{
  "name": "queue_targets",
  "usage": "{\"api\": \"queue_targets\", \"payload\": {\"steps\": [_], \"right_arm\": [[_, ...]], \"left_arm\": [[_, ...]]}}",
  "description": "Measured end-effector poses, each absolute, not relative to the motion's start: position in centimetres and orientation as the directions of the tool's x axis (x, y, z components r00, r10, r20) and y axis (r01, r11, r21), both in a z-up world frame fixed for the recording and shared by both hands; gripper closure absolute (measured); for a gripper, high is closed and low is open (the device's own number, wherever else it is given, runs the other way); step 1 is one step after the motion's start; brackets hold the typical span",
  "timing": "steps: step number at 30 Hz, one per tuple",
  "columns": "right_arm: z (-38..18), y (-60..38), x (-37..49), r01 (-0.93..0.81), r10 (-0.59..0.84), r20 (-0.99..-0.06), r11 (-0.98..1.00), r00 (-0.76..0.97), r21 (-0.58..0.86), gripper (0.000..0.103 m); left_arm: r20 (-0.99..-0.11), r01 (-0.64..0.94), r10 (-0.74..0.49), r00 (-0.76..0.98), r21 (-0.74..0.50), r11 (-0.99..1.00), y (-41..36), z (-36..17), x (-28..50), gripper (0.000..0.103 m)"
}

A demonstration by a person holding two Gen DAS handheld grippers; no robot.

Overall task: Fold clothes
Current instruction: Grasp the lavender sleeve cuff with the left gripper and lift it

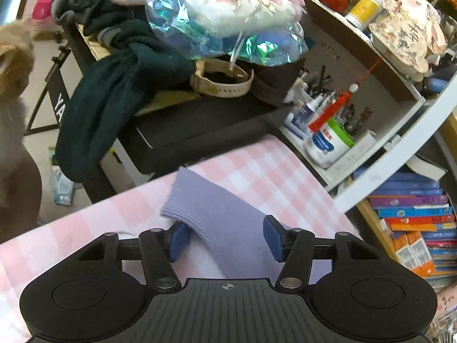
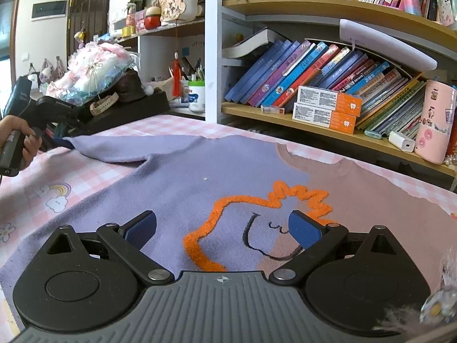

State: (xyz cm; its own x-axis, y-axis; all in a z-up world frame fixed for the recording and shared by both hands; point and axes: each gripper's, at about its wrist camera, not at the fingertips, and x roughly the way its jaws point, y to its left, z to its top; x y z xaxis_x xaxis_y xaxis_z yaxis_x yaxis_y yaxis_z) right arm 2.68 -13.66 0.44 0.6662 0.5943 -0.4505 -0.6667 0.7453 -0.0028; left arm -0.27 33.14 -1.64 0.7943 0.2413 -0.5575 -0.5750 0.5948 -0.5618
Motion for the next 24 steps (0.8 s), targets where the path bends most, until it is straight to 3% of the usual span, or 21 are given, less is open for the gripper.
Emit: {"api": "queue_targets", "payload": {"steps": [5,10,12,14,15,16,19,24], "right_arm": [[0.8,-15.6,2.0,-0.619,0.556,-0.429,0.785,0.712,-0.009,0.003],[0.8,-18.7,0.2,-0.548,0.452,-0.475,0.833,0.755,-0.077,0.006],[0.6,-20.0,-1.1,-0.523,0.403,-0.492,0.842,0.772,-0.13,0.008],[0.2,-21.6,-2.3,-0.509,0.37,-0.522,0.848,0.768,-0.147,0.033],[0.0,-22.3,-2.7,-0.51,0.369,-0.544,0.85,0.753,-0.129,0.061],[-0.3,-23.1,-3.1,-0.511,0.368,-0.566,0.852,0.738,-0.112,0.079],[-0.6,-25.0,-4.2,-0.515,0.392,-0.584,0.856,0.711,-0.052,0.087],[-0.9,-25.9,-5.2,-0.507,0.394,-0.565,0.86,0.725,-0.051,0.088]], "left_arm": [[-0.53,-0.572,0.255,0.809,-0.608,0.551,33.4,-2.0,-0.9,0.052],[-0.529,-0.585,0.27,0.804,-0.626,0.515,34.2,-2.8,-1.5,0.079],[-0.529,-0.586,0.269,0.805,-0.639,0.498,34.6,-3.3,-1.9,0.097],[-0.524,-0.578,0.259,0.811,-0.649,0.495,35.0,-3.6,-2.1,0.099],[-0.521,-0.571,0.252,0.815,-0.651,0.501,35.1,-3.7,-2.2,0.1],[-0.526,-0.573,0.254,0.812,-0.636,0.517,34.9,-3.5,-2.1,0.1],[-0.471,-0.52,0.256,0.845,-0.608,0.6,32.9,-1.4,-1.7,0.1],[-0.323,-0.319,0.15,0.935,-0.572,0.756,27.3,4.4,0.0,0.1]]}}
